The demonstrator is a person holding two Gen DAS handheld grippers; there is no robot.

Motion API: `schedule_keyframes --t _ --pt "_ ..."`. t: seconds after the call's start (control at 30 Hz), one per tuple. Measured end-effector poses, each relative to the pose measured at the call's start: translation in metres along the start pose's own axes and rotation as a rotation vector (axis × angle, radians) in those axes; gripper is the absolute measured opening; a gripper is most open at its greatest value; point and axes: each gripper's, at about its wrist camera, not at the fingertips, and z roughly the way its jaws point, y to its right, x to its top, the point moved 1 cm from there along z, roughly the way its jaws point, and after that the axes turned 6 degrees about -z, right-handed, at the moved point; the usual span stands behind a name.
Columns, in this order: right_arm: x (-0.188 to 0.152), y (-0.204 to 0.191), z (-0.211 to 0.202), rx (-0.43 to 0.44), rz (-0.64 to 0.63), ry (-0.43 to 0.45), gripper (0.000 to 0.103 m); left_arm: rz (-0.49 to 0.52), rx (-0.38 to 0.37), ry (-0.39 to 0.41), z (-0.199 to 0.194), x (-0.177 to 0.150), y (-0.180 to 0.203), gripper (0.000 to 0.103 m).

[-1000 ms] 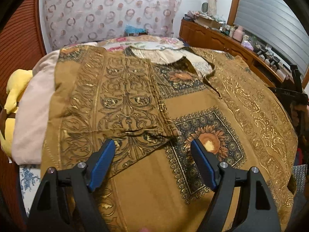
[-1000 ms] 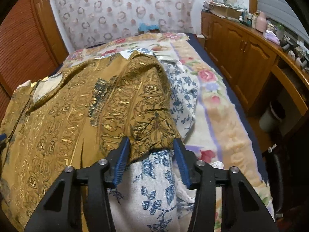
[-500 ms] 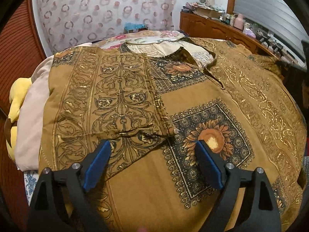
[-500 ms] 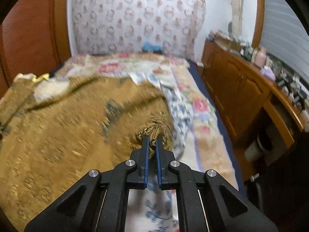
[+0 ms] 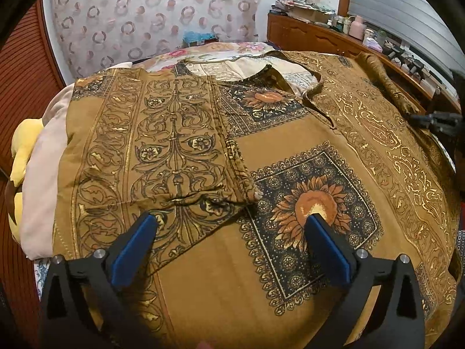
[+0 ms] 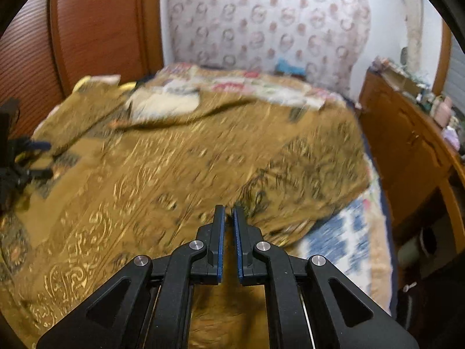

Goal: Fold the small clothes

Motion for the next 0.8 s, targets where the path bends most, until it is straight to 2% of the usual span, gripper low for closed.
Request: schedule_keyframes --t 0.17,0.23,0.33,0.4,0.47,0.63,0.8 --pt "-0.010 -0.002 0.005 0.007 0.017 -0.035 0.004 -0.001 -0.001 0.000 0.000 0.000 0.000 0.103" --pt "-0.010 0.001 0.002 0.005 0.037 -0.038 0.010 0.000 0.000 0.000 0.000 0.000 0.000 0.103" --pt "-0.012 0.007 -0.013 -0.017 0.054 -0.006 0.023 0.000 0.000 0.000 0.000 0.000 0.000 0.103" --pt "-0.012 0.017 -0.029 -0.033 0.076 0.026 0.036 0.000 0.000 0.000 0.000 0.000 0.000 0.103" --pt "-0.011 0.027 -0.041 -0.050 0.094 0.059 0.041 0.000 0.001 0.001 0.000 0.000 0.000 0.103" --pt "-0.011 0.065 -0.045 -0.091 0.178 0.067 0.044 -0.004 0.023 0.033 -0.006 -0.001 -0.001 0.103" --pt "-0.013 0.099 -0.015 -0.086 0.271 0.008 0.046 -0.024 0.014 0.100 -0.023 0.001 0.001 0.103"
